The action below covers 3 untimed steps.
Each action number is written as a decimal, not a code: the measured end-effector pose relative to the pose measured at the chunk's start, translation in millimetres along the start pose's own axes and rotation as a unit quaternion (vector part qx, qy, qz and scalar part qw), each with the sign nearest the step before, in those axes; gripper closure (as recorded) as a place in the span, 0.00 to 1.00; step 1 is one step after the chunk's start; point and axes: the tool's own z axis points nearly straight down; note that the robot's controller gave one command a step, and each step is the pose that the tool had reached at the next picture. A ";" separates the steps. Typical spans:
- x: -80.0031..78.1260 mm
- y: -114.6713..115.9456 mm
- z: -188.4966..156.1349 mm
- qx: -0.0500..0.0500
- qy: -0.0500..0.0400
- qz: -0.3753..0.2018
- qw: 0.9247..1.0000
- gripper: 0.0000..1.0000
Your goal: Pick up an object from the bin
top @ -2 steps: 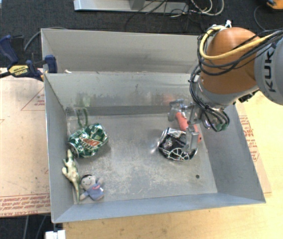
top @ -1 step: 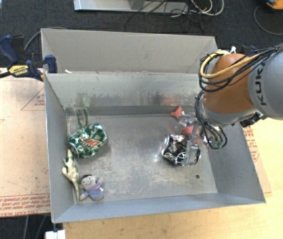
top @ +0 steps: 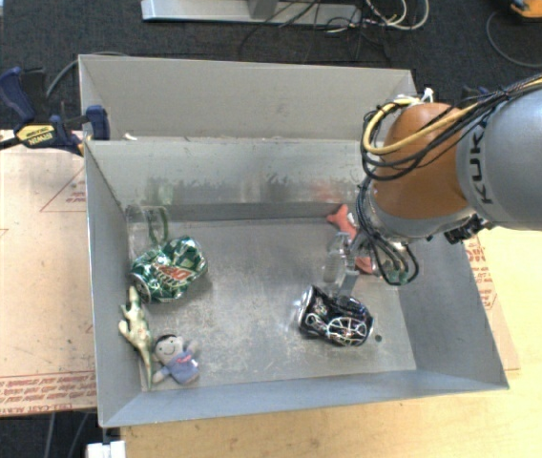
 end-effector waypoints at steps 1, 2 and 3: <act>0.0 -0.2 0.0 0.000 0.000 0.000 1.000 1.00; 23.7 -40.9 43.2 0.000 0.000 -0.057 0.998 1.00; 58.2 -27.3 44.8 0.000 0.000 -0.091 0.996 1.00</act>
Offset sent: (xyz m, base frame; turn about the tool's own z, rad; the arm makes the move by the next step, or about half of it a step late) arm -0.0276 -0.0397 -0.0430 -0.1172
